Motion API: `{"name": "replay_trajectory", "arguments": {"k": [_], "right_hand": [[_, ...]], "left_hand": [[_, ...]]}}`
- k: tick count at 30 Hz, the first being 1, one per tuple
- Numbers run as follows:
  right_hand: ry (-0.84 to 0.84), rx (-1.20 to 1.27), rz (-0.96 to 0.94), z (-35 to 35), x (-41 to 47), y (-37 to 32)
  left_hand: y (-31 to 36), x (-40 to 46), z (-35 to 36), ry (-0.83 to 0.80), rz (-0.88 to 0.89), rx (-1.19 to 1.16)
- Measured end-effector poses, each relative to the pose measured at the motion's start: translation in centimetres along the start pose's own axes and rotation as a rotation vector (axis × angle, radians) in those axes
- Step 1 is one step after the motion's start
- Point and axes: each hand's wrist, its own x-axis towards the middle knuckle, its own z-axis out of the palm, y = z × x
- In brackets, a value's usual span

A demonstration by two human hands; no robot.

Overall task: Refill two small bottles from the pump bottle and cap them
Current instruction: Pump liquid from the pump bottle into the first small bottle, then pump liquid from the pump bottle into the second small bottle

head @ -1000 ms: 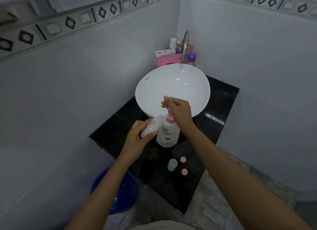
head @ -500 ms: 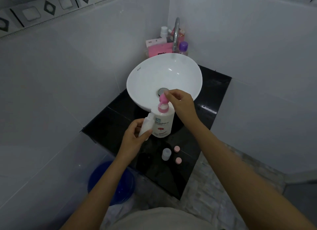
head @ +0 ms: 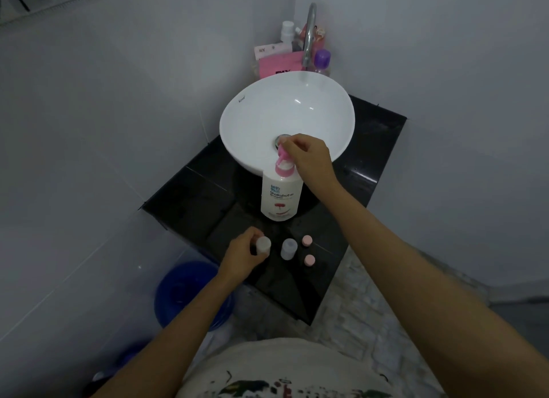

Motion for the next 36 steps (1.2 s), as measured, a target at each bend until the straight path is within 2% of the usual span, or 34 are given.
{"name": "replay_trajectory", "arguments": {"k": [7,11,15,18,22,26,28,32,36], "right_hand": [[-0.001,-0.001,-0.016,0.0,0.1,0.1],[-0.005,0.002,-0.016,0.0,0.1,0.0],[-0.009,-0.003,-0.014,-0.1,0.2,0.0],[-0.006,-0.015,-0.013,-0.1,0.2,-0.1],[-0.009,-0.031,-0.008,-0.2,0.2,-0.3],[-0.016,-0.041,0.001,-0.3,0.3,-0.1],[-0.014,-0.046,-0.002,-0.2,0.5,-0.2],[-0.017,0.009,0.027,0.1,1.3,-0.6],[-0.087,0.051,0.057,0.4,1.9,-0.7]], "left_hand": [[-0.3,0.5,0.1,-0.027,0.001,0.062],[0.6,0.8,0.3,0.036,0.139,0.198],[3.1,1.5,0.9,-0.019,0.350,0.445],[4.2,2.3,1.6,-0.123,0.365,0.663],[4.9,2.7,2.0,-0.146,0.357,0.801],[4.4,2.5,1.8,-0.068,0.360,0.578],[4.7,1.9,1.1,-0.021,0.343,0.369],[6.0,0.6,-1.3,-0.038,0.173,-0.176],[7.9,0.2,-4.2,-0.005,0.156,-0.452]]}}
